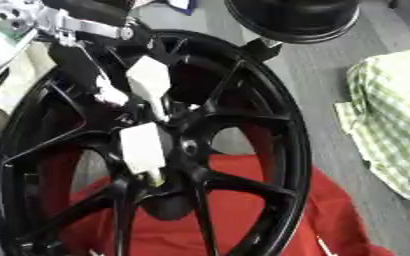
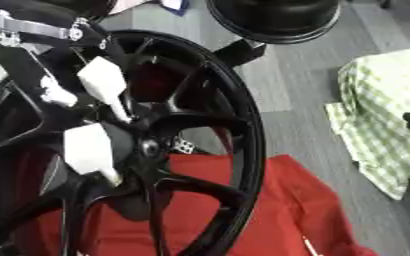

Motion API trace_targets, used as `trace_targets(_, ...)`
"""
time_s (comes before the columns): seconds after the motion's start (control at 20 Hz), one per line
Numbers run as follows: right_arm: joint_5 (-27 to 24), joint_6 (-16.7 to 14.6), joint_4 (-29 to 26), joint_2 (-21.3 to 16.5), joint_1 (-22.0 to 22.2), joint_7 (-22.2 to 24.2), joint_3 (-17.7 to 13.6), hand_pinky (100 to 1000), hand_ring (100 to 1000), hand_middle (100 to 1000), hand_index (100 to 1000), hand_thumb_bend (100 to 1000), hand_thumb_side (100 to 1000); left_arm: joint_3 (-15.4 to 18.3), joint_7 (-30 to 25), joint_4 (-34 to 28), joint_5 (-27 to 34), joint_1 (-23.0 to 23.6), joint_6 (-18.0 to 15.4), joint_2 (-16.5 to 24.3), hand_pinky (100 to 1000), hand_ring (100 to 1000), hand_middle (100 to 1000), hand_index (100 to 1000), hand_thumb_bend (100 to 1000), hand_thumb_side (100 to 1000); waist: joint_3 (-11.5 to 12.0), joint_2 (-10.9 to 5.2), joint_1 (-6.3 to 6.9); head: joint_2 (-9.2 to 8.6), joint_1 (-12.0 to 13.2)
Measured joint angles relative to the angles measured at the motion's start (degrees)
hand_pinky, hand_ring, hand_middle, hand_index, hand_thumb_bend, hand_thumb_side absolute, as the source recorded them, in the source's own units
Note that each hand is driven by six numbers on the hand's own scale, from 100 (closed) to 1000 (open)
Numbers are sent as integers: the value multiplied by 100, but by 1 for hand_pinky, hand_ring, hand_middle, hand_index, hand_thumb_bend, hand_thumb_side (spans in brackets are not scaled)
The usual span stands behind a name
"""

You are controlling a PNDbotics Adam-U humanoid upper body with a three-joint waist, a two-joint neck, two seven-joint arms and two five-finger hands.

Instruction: Pull the pin out of the wheel hub.

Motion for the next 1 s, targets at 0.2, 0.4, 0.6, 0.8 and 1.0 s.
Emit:
trace_targets(0.2,-4,11,0,1,1,3,16,862,798,573,716,100,276,48,1,37,-23,0,-1,0,908,873,812,883,346,442,-16,0,1,-46,-37)
trace_targets(0.4,-5,20,0,3,1,10,30,862,798,573,716,100,277,86,1,58,-109,0,-1,-1,896,861,803,869,322,440,-24,1,1,-92,-57)
trace_targets(0.6,-5,24,0,8,1,12,31,862,798,572,715,100,279,117,1,52,-76,-6,-1,-5,884,841,801,838,324,461,-35,6,1,-125,-78)
trace_targets(0.8,-5,36,0,40,1,20,31,862,798,572,715,100,281,116,13,-1,60,-14,-13,-6,880,825,807,821,320,426,-44,11,4,-129,-78)
trace_targets(1.0,-5,40,0,43,-1,23,31,862,797,572,715,100,282,111,32,-16,117,-15,-32,-7,873,804,749,814,295,408,-53,13,5,-171,-78)
